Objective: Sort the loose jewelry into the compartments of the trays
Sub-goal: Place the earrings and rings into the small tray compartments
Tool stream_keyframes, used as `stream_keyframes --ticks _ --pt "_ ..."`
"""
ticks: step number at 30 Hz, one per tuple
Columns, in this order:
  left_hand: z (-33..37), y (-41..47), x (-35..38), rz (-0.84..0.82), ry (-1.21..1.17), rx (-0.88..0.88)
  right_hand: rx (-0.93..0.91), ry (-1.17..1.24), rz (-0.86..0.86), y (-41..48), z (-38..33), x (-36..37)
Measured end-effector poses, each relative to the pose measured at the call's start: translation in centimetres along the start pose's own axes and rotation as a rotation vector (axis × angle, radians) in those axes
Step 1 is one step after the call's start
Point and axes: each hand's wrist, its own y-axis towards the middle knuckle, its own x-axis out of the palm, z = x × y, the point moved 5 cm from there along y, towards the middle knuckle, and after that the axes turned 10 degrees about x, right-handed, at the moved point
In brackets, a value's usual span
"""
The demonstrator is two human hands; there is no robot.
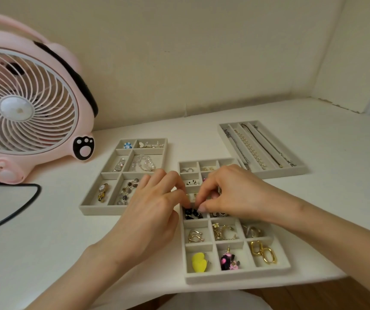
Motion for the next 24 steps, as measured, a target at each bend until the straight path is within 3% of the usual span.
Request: stream_keyframes --ticks 9,14,24 --pt "0.6 0.4 -0.5 -0.017 0.159 0.070 -0.055 -0.112 0.139 -0.1 -0.9 0.8" --pt "0.2 0.4 -0.4 -0.038 0.124 0.072 -0.087 -0.211 0.218 -0.6 -1.8 1.5" --pt "-0.6 0.5 0.1 -0.052 0.020 0.061 -0.030 -0.152 0.243 -0.5 -1.5 1.5"
